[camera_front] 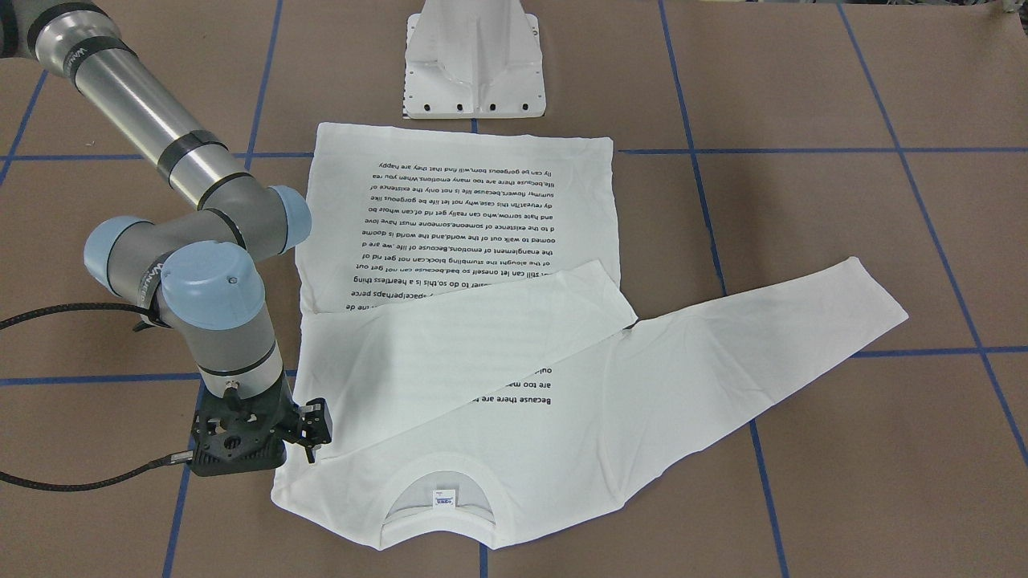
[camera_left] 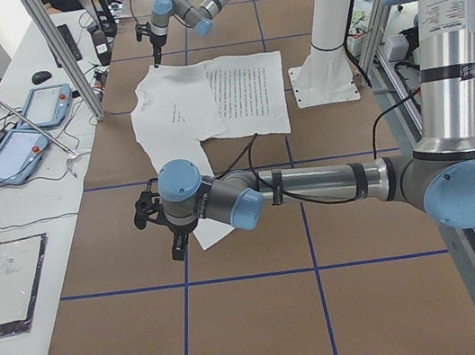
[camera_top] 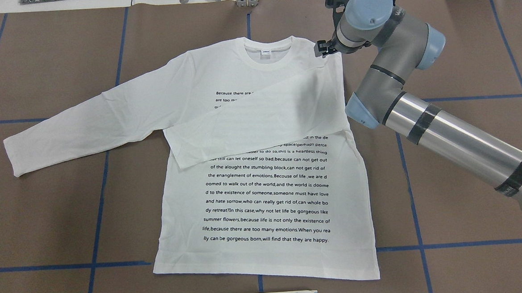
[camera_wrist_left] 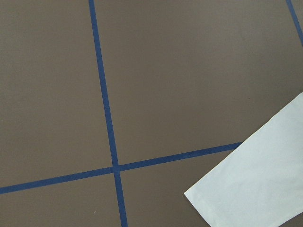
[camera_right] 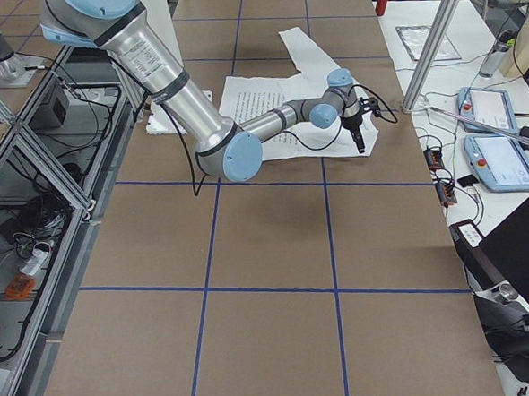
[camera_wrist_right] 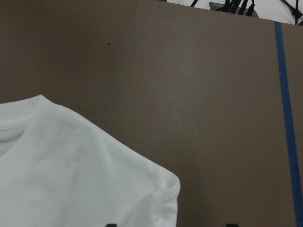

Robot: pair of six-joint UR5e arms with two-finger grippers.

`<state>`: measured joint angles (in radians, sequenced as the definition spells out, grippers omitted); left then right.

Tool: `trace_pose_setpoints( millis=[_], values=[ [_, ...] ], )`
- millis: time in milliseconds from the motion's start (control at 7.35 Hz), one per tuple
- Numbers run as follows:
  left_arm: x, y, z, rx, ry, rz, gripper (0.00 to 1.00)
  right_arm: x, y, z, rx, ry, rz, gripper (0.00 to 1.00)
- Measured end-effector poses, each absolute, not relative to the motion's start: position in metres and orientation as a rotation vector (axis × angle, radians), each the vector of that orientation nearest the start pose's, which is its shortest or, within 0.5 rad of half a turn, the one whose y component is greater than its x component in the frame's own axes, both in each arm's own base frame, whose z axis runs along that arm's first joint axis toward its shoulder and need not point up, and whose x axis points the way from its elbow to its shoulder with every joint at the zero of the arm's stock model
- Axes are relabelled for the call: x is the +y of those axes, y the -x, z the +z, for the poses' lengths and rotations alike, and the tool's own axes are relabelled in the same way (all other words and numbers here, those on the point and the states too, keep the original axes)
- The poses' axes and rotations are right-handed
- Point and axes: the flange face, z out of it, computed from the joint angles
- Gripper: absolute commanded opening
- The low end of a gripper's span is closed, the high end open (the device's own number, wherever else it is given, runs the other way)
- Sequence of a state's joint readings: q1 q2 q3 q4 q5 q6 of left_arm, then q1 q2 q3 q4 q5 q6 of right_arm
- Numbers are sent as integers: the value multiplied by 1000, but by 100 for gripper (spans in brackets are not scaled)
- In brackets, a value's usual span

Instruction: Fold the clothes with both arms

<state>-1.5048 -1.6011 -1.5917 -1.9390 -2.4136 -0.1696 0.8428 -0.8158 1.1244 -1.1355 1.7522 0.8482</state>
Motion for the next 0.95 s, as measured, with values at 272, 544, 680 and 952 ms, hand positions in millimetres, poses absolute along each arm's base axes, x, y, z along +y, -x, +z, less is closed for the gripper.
trace_pose_setpoints(
  millis=[272,544,680,952],
  values=[
    [-525,24,587,869,-294,81,100,-677,459,358,-645,-390,38,10],
    [-526,24,585,869,-298,83,100,-676,467,362,-646,-384,29,0],
    [-526,24,585,869,-299,83,100,-675,469,363,-648,-385,28,0],
    [-527,24,584,869,-300,84,100,-679,461,367,-642,-387,35,0]
  ],
)
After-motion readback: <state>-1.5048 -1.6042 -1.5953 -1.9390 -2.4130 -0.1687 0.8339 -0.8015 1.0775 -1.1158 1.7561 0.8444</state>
